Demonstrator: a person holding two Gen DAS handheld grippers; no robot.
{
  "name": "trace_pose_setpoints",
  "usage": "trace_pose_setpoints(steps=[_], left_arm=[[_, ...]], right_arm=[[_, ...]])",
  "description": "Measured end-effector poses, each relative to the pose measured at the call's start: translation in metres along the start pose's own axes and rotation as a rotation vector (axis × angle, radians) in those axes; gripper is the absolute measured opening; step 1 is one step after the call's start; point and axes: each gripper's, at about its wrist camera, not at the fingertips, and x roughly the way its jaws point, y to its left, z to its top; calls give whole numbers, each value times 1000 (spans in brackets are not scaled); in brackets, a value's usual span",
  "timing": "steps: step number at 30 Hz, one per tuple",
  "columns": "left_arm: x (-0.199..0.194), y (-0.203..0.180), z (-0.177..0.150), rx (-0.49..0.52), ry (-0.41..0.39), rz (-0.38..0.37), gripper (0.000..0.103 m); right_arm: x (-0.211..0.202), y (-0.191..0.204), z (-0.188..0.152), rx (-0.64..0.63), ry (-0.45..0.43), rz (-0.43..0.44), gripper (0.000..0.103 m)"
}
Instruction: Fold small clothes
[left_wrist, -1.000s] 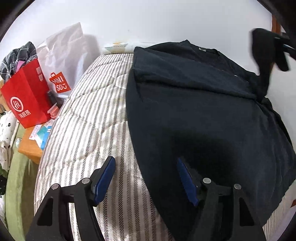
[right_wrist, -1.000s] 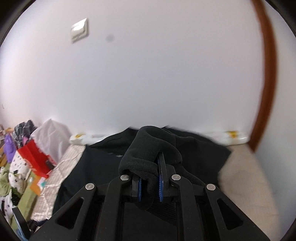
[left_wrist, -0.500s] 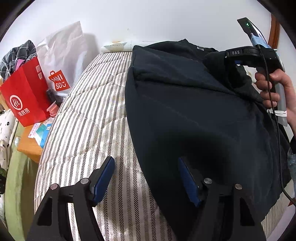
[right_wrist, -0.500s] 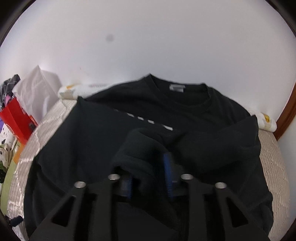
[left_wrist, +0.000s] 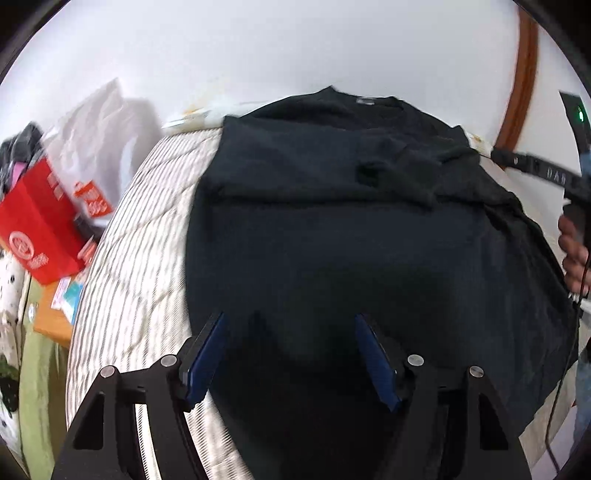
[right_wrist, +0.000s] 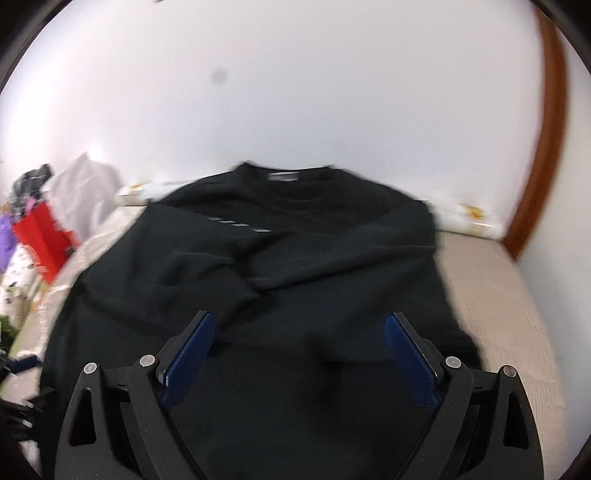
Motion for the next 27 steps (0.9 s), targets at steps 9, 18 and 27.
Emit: trace_pose_setpoints(steps=[9, 18, 27], left_arm=[[13, -75, 56, 91, -32, -19, 70], [60, -138, 96, 184, -51, -25, 70], [102, -163, 123, 213, -93, 29, 70]], right_arm=[[52, -73, -12, 37, 80, -155, 38], [57, -104, -24, 138, 44, 25, 40], [61, -117, -28, 183, 18, -20, 40]])
